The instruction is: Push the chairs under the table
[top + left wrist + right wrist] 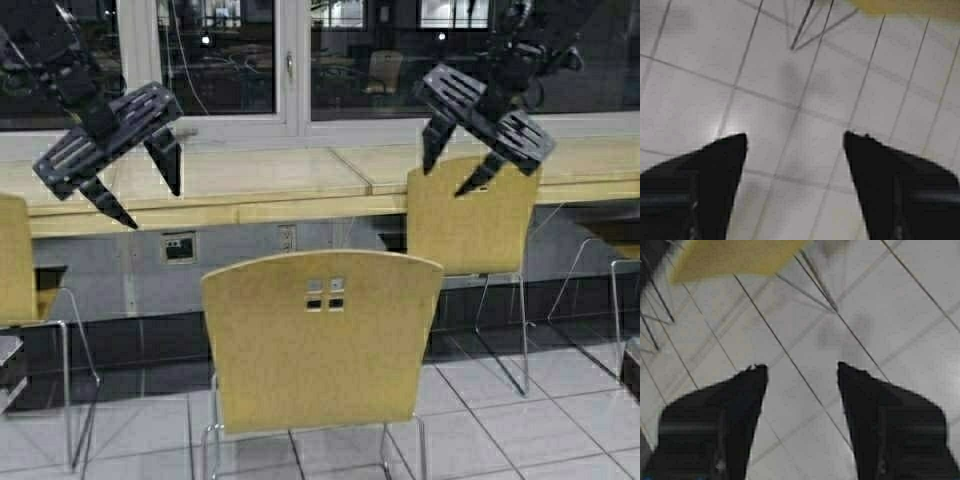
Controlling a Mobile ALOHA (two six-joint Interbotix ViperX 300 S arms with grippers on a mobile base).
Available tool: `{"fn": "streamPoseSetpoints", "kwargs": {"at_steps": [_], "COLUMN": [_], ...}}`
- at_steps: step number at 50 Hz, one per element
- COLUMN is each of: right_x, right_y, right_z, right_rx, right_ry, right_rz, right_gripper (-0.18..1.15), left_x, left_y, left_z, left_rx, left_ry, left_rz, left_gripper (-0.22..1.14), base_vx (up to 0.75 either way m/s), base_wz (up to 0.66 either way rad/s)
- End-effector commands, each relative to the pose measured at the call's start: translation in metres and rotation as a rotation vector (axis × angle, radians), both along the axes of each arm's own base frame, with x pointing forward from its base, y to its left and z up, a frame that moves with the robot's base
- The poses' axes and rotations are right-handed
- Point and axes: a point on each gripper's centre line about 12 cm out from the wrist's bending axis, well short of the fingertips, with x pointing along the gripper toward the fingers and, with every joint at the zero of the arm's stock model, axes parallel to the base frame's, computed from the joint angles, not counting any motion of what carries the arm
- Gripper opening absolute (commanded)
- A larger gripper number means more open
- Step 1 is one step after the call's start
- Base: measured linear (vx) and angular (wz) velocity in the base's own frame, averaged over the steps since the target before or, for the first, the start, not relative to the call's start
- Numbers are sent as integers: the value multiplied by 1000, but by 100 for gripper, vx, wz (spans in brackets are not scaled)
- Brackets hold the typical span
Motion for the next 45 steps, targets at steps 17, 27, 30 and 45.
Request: {"fn": "streamPoseSetpoints", "kwargs": {"at_steps": [17, 27, 30, 45], "right_x": [9, 9, 7, -2], "right_y": [9, 11, 10, 7], "right_z": [-15, -28, -33, -61], "right_rx": [138, 157, 169, 192], "right_ry": [137, 187, 205, 289], "right_rz": [-127, -157, -178, -271], "right_gripper": [83, 83, 83, 83], "left_x": [-3, -5, -7, -15], "left_y": [1, -1, 0, -7], "left_z": [-15, -42, -50, -77], "left_rx": [-106, -100, -99, -129], "left_ry": [37, 110, 135, 232], "left_rz": [242, 290, 305, 392], "left_gripper": [93, 93, 93, 93], "base_vx": [31, 27, 25, 24], "base_wz": [-7, -2, 7, 11]}}
